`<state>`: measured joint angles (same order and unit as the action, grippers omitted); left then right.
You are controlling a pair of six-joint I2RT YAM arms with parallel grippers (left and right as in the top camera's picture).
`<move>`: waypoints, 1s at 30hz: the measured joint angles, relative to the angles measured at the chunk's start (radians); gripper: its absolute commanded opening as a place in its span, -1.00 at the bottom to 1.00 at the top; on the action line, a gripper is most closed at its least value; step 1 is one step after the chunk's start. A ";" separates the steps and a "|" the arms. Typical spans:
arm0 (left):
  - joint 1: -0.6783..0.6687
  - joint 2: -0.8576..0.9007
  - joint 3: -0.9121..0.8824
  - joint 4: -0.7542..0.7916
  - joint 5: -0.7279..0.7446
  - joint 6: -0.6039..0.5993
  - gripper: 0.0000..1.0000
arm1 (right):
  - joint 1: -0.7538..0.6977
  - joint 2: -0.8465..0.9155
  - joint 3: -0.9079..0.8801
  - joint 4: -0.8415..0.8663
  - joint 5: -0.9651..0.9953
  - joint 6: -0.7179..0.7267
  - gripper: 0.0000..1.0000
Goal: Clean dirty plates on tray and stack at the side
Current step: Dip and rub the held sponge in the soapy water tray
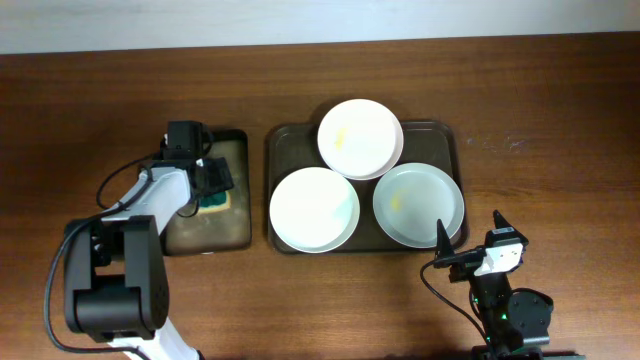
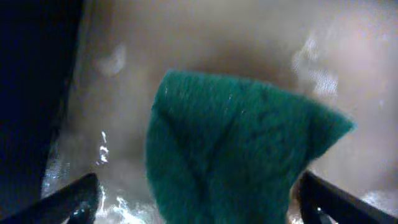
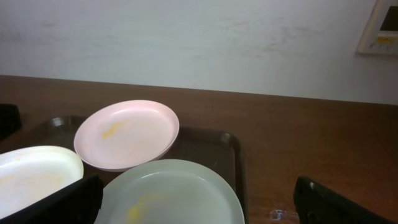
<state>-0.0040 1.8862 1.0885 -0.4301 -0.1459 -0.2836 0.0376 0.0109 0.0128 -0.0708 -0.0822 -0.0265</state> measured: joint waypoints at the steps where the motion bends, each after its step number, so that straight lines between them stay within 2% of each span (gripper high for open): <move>1: 0.000 -0.002 0.004 -0.025 0.002 -0.002 1.00 | 0.000 0.000 0.000 0.000 0.000 0.000 0.97; 3: 0.000 -0.009 0.008 -0.073 0.011 -0.002 0.68 | 0.000 0.000 0.000 0.000 0.000 0.000 0.97; 4: 0.000 -0.011 0.008 -0.085 0.016 -0.006 0.32 | 0.000 0.000 0.000 0.000 0.000 0.000 0.97; 6: 0.000 -0.013 0.009 -0.104 0.026 -0.007 -0.24 | 0.000 0.000 0.000 0.000 0.000 0.000 0.97; 9: -0.004 -0.013 0.009 -0.108 0.038 -0.007 -0.59 | 0.000 0.000 0.000 0.000 0.000 0.000 0.96; 10: -0.004 -0.013 0.009 -0.108 0.037 -0.004 -0.89 | 0.000 0.000 0.000 0.000 0.000 0.000 0.97; 11: -0.004 -0.013 0.009 -0.108 0.036 0.004 -1.00 | 0.000 0.000 0.000 0.000 0.000 0.000 0.97; 14: -0.005 -0.013 0.013 -0.109 0.023 0.005 -1.00 | 0.000 0.000 0.000 0.000 0.000 0.000 0.97; 15: -0.005 -0.013 0.013 -0.109 0.020 0.005 -0.45 | 0.000 0.000 0.000 0.000 0.000 0.000 0.97; 16: -0.005 -0.013 0.014 -0.111 0.016 0.003 0.64 | 0.000 0.000 0.000 0.000 0.000 0.000 0.97; 17: -0.005 -0.013 0.014 -0.111 0.014 0.008 0.99 | 0.000 0.000 0.000 0.000 0.000 0.000 0.97; 24: -0.001 -0.008 0.015 -0.037 -0.003 0.006 0.95 | 0.000 0.000 0.000 0.000 0.000 0.000 0.97; 25: -0.002 -0.006 0.015 -0.029 -0.003 0.006 0.82 | 0.000 0.000 0.000 0.000 0.000 0.000 0.97; 26: -0.002 -0.005 0.015 -0.025 -0.004 0.006 0.31 | 0.000 0.000 0.000 0.000 0.000 0.000 0.97; 28: -0.001 -0.002 0.015 -0.021 -0.004 -0.001 -0.17 | 0.000 0.000 0.000 0.000 0.000 0.000 0.97; 30: -0.001 -0.001 0.015 -0.021 -0.002 0.004 -0.44 | 0.000 0.000 0.000 0.000 0.000 0.000 0.97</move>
<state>-0.0051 1.8854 1.1034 -0.4515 -0.1478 -0.2798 0.0376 0.0109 0.0128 -0.0708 -0.0822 -0.0269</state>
